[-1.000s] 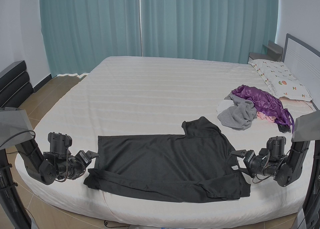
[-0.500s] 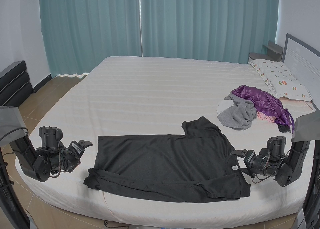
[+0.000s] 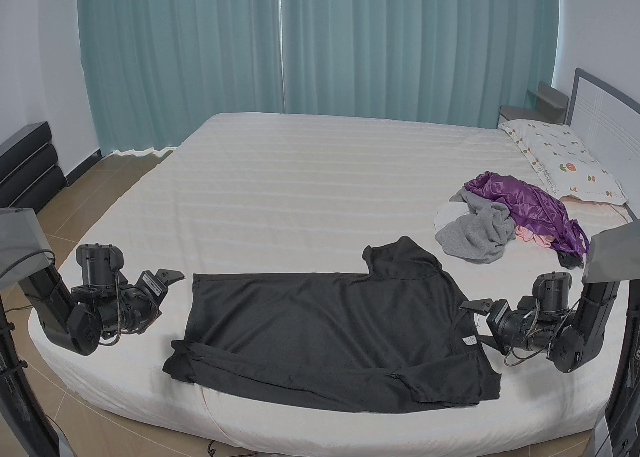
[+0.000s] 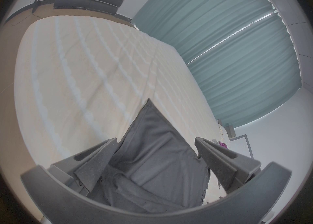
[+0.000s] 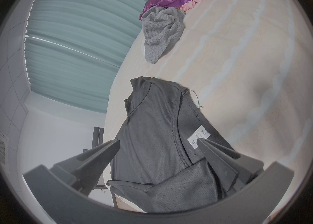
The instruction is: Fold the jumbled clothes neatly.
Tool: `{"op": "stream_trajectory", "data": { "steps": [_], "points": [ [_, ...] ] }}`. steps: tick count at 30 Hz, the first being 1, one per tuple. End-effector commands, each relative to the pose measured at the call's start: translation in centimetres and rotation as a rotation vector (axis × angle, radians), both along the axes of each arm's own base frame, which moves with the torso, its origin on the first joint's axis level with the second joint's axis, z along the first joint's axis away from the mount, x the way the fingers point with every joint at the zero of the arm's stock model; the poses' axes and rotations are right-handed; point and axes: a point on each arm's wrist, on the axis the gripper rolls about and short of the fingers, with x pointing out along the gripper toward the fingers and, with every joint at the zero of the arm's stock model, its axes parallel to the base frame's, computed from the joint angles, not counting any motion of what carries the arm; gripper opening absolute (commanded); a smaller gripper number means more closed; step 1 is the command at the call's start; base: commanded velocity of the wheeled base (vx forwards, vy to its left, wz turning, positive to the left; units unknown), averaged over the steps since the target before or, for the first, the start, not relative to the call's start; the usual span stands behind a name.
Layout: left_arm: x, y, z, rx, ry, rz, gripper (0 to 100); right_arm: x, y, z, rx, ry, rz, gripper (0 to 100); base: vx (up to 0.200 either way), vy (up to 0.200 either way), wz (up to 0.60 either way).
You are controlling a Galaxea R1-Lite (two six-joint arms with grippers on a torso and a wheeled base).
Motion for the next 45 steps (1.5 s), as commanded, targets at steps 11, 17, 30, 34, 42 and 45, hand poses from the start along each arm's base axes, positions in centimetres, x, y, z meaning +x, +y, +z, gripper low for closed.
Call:
{"op": "stream_trajectory", "data": {
  "steps": [11, 17, 30, 34, 42, 45],
  "points": [
    [9.9, -0.3, -4.0, 0.063, -0.103, -0.092, 100, -0.1, 0.1, -0.1, -0.001, 0.003, 0.005, 100, 0.000, 0.000, 0.00],
    [13.9, -0.6, -5.0, 0.070, -0.096, -0.176, 100, -0.1, 0.1, -0.1, -0.001, 0.004, 0.005, 100, 0.000, 0.000, 0.00],
    [16.7, -0.3, -8.2, 0.246, -0.102, -0.147, 100, -0.1, 0.2, -0.2, -0.004, 0.006, 0.011, 100, 0.000, 0.000, 0.00],
    [16.6, -0.3, -8.3, 0.248, -0.099, -0.148, 100, -0.2, 0.2, -0.2, -0.004, 0.008, 0.011, 100, 0.000, 0.000, 0.00],
    [16.5, -0.6, -8.3, 0.246, -0.095, -0.156, 0, 0.7, 0.3, 0.0, -0.008, -0.032, 0.007, 100, 0.000, 0.000, 0.00],
    [16.5, -0.7, -8.1, 0.246, -0.104, -0.152, 0, 1.3, 0.5, 0.4, -0.020, -0.065, 0.004, 100, 0.000, 0.000, 0.00]
  ]
}}
